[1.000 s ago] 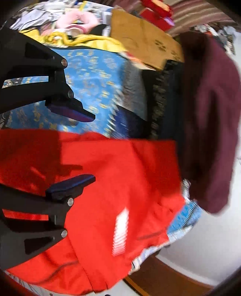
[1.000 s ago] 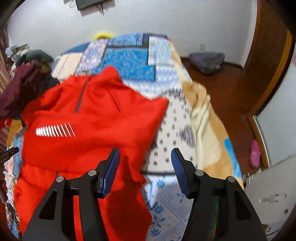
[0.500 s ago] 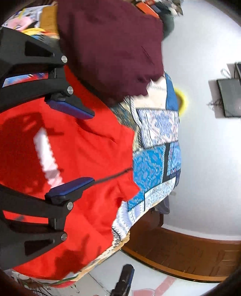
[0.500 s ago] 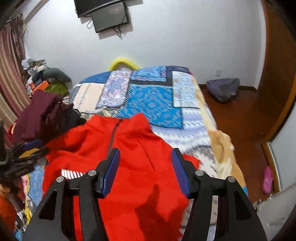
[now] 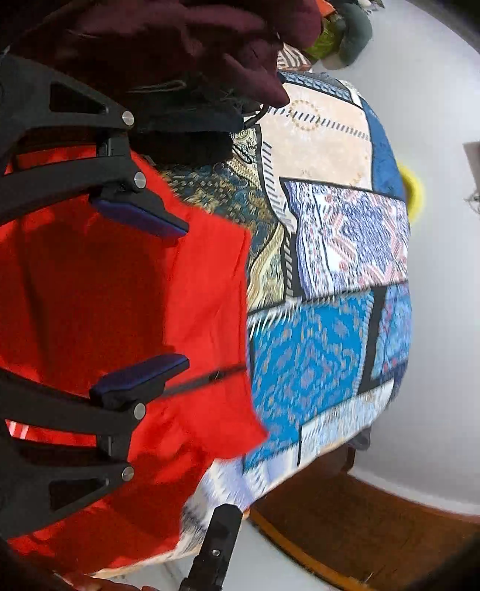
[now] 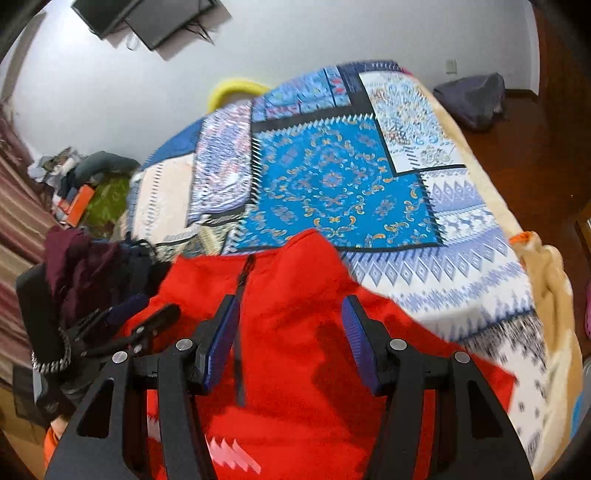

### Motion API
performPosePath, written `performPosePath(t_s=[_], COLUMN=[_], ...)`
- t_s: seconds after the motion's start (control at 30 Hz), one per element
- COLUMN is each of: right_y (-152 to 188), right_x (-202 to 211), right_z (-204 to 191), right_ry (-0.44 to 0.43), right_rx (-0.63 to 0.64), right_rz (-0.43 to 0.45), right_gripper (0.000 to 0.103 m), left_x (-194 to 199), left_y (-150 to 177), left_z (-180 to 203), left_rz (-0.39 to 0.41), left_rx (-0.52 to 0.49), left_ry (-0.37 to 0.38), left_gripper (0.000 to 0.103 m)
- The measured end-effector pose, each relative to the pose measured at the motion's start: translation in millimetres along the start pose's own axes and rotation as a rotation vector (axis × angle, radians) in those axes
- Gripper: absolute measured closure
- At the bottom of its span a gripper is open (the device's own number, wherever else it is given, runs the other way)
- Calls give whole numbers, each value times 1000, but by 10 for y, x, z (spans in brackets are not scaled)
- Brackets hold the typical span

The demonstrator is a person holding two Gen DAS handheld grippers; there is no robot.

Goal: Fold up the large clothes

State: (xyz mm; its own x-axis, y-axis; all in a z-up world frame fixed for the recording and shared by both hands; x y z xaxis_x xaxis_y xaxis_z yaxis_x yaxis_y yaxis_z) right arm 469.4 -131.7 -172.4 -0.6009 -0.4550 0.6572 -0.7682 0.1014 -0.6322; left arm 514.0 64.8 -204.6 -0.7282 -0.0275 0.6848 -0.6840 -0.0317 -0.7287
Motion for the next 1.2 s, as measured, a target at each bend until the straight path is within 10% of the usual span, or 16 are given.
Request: performPosePath(t_s=[0.47, 0.57, 0.63, 0.77, 1.2], right_y=[56, 117, 141, 182, 287], right_x=[-1028, -1008, -956, -795, 726], right_z=[175, 167, 151, 46, -360], right_ry=[82, 71, 52, 52, -26], right_rx=[83, 83, 69, 109, 203], right_rz=[-128, -103, -100, -88, 99], right_gripper=[47, 63, 83, 88, 89], left_x=[-535, -540, -498, -342, 1390], left_y=[111, 109, 114, 115, 330], left_z=[-311, -330, -285, -144, 411], left_rz=[-21, -29, -17, -13, 237], left_rx=[79, 109, 109, 102, -165], left_ry=[50, 66, 84, 122, 114], left_gripper=[29, 37, 52, 86, 87])
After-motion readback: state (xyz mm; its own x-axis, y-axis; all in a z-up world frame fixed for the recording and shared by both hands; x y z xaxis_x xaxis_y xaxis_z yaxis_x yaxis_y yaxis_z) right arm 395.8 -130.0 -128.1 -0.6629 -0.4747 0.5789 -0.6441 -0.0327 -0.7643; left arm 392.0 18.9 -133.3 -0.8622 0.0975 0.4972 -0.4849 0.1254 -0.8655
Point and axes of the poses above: each gripper's, at about its wrist camera, not at the fingertips, and x roughly against the way its jaws point, z to its right, y to its underside, the point moved 1 cm from there along -x, roughly the way its jaws point, and after that the axes turned 14 degrees about z, right-handed, at the moved point
